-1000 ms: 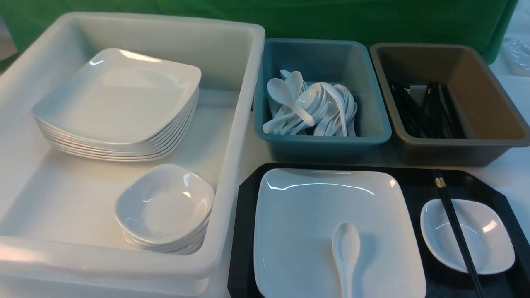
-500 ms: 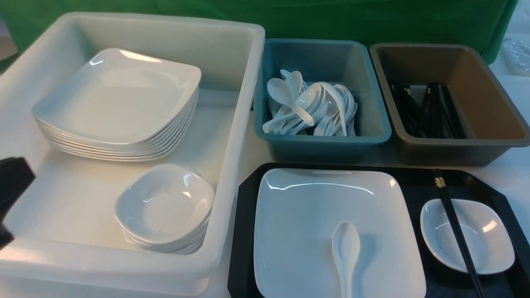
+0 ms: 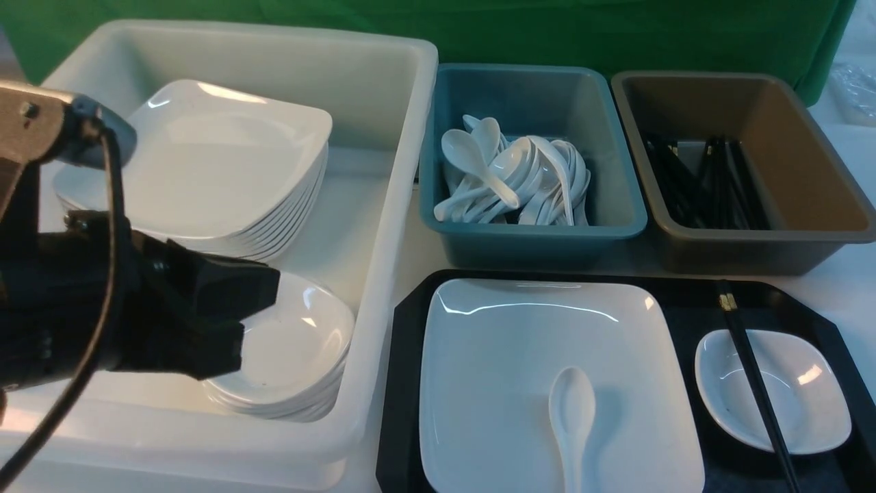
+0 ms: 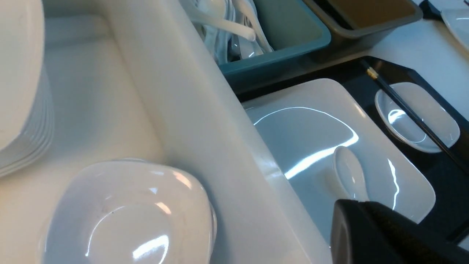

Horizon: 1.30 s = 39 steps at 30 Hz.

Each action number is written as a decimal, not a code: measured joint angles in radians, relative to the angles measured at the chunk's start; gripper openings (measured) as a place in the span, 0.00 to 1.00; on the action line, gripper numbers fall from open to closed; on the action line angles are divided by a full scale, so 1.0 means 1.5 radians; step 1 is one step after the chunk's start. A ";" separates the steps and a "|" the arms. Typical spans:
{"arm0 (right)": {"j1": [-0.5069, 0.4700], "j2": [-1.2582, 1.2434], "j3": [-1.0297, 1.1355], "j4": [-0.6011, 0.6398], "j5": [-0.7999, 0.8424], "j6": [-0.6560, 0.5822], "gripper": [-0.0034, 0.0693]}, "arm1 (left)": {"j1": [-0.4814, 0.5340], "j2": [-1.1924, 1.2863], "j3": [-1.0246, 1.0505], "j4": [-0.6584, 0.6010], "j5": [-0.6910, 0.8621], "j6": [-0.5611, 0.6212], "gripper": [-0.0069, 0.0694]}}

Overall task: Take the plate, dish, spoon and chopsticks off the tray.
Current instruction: Use the right arm to grab a pair of chopsticks from the plate

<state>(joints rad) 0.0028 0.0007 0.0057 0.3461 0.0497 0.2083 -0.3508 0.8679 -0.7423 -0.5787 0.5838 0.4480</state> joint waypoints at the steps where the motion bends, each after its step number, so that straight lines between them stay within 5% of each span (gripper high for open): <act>1: 0.000 0.000 0.000 0.004 -0.013 0.027 0.37 | -0.001 -0.002 0.000 0.000 0.000 0.008 0.12; 5: 0.004 0.002 -0.006 0.008 -0.008 0.063 0.37 | -0.001 -0.009 0.000 0.000 0.000 0.032 0.12; 10: 0.035 0.119 -0.146 0.006 0.181 -0.044 0.34 | -0.001 -0.008 0.000 -0.019 -0.001 0.081 0.12; 17: 0.048 0.536 -0.423 -0.111 0.424 -0.159 0.37 | -0.001 -0.016 0.000 -0.109 0.019 0.212 0.12; 24: 0.048 0.842 -0.577 -0.145 0.468 -0.199 0.49 | -0.001 -0.079 0.000 -0.197 0.050 0.328 0.12; 39: 0.048 1.059 -0.625 -0.146 0.391 -0.202 0.57 | -0.001 -0.112 0.000 -0.204 0.073 0.345 0.12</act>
<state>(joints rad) 0.0744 1.5892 -0.9325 0.1275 0.6362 -0.0941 -0.3519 0.7005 -0.7430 -0.8846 0.6930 0.9660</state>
